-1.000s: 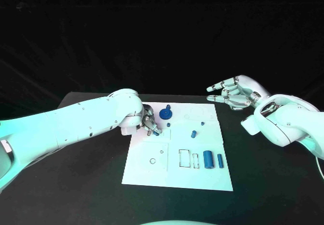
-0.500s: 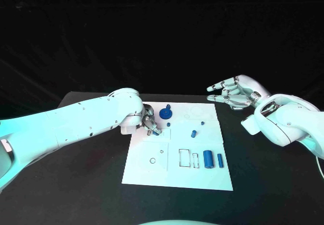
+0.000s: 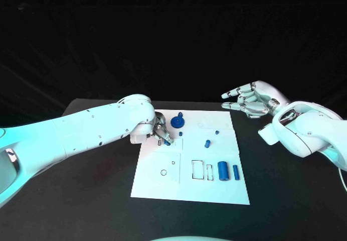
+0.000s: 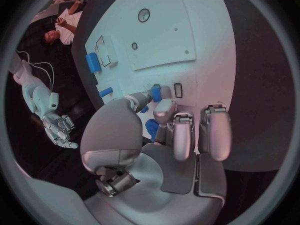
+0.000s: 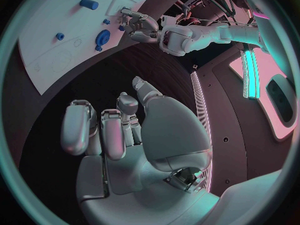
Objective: Assemble the parts on the task board
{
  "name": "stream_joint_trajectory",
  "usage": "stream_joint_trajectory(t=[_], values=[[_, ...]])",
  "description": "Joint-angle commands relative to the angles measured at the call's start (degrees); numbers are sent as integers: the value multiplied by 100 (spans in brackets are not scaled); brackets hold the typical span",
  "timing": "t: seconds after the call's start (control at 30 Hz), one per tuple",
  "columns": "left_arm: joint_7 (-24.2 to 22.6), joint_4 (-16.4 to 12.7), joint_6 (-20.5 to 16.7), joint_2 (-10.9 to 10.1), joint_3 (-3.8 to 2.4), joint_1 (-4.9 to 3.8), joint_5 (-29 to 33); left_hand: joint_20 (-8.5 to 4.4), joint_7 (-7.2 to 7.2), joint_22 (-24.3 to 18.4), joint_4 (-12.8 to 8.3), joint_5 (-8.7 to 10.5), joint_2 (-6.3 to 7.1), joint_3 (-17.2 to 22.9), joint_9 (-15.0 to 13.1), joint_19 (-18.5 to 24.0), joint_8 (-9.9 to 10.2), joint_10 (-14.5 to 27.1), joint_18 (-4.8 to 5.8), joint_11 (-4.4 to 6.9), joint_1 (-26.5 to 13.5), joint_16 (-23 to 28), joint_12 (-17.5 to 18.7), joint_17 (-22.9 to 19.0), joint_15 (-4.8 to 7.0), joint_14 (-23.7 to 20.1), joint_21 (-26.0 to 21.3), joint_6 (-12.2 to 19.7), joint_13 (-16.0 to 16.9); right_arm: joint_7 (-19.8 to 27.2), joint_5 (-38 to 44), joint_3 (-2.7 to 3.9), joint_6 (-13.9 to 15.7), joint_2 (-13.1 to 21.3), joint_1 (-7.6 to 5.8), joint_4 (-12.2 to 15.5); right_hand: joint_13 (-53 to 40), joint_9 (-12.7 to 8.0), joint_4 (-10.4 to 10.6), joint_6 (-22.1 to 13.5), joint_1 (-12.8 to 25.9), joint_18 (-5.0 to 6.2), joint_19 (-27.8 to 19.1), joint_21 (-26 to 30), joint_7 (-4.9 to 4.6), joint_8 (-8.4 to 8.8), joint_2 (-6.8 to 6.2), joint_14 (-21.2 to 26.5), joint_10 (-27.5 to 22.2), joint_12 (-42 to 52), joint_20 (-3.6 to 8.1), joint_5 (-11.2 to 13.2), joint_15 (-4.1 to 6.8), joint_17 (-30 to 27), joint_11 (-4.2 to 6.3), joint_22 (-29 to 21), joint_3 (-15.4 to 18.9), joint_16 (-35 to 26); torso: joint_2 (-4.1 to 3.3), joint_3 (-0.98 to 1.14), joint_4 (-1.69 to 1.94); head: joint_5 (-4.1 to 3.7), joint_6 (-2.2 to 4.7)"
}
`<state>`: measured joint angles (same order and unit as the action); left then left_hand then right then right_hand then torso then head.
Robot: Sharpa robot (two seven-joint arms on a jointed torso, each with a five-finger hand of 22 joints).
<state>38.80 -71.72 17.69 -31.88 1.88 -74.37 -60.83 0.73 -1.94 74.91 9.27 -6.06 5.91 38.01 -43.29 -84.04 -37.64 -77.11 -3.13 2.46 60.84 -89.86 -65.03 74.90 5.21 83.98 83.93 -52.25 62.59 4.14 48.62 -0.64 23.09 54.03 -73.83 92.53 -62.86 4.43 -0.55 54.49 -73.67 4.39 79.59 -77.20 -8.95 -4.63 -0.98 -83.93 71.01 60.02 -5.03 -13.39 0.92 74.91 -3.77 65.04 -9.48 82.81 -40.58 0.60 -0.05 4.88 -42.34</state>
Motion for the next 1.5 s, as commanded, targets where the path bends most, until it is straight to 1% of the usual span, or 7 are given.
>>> stream_joint_trajectory(t=[0.03,0.43,0.7,0.83,1.03,1.43,1.5], values=[[99,65,281,52,46,52,10,-13,54,628,-235,12,-29,273,6,-251,26,-51,110,6,-149,-14,-38,1510,55,602,35,-109,14,1,15,0,-73,-4,3,11,6,-1,3,37,36,60,-22,39,3,-32,-4,-386,-24,-9,-2,22,-10,598,6,-6,19,-28,-5,-1,-6,6,2],[97,176,362,147,56,52,56,-27,78,670,-109,28,39,-70,5,-268,41,-70,118,24,-461,-14,-71,1510,71,602,56,-194,32,1,11,0,-82,3,3,27,10,-1,32,38,62,60,-22,41,2,-33,8,-385,-23,-7,-2,24,-11,593,5,-8,37,-33,-5,-3,-3,-9,-18],[102,224,419,160,59,52,76,-35,78,706,82,51,76,-749,10,-282,66,-80,125,25,-746,-14,-83,1510,73,602,72,-275,27,1,3,0,-81,10,2,17,15,-2,79,37,102,60,-21,45,4,-33,25,-385,-22,-1,-4,31,-12,593,4,-11,68,-36,-2,-4,2,-11,-21],[108,250,435,160,60,52,137,-44,100,816,274,223,211,-1454,9,-324,81,-82,150,37,-971,-14,-72,1510,86,602,142,-315,2,-11,2,0,-84,10,2,23,13,-1,158,37,151,61,-19,50,11,-36,46,-386,-12,24,-3,174,-10,588,7,-14,139,-43,-3,-7,2,-11,-19],[106,271,420,158,60,52,161,-64,112,819,433,303,127,-2149,4,-323,107,-83,148,56,-894,-14,-74,1510,96,602,137,-331,-11,-12,2,0,-80,17,2,33,19,-2,182,32,159,62,-22,56,12,-35,46,-386,-17,25,-2,214,-10,586,7,-22,171,-47,-2,-5,2,-10,-23],[96,169,330,80,32,52,155,-69,123,804,496,317,-2,-2587,-9,-316,114,-87,144,62,-666,-14,-75,1510,107,602,120,-352,-24,-11,2,0,-92,26,2,34,19,-2,182,32,159,62,-22,56,12,-35,46,-386,-17,25,-2,214,-10,586,7,-22,171,-47,1,-7,-2,-8,-17],[94,96,280,22,8,51,154,-71,125,798,542,317,-97,-2826,-15,-314,120,-88,142,64,-546,-14,-73,1510,109,602,112,-359,-34,-11,2,0,-93,25,2,29,19,-2,182,32,159,62,-22,56,12,-35,46,-386,-17,25,-2,214,-10,586,7,-22,171,-47,-1,-9,-1,-13,-10]])
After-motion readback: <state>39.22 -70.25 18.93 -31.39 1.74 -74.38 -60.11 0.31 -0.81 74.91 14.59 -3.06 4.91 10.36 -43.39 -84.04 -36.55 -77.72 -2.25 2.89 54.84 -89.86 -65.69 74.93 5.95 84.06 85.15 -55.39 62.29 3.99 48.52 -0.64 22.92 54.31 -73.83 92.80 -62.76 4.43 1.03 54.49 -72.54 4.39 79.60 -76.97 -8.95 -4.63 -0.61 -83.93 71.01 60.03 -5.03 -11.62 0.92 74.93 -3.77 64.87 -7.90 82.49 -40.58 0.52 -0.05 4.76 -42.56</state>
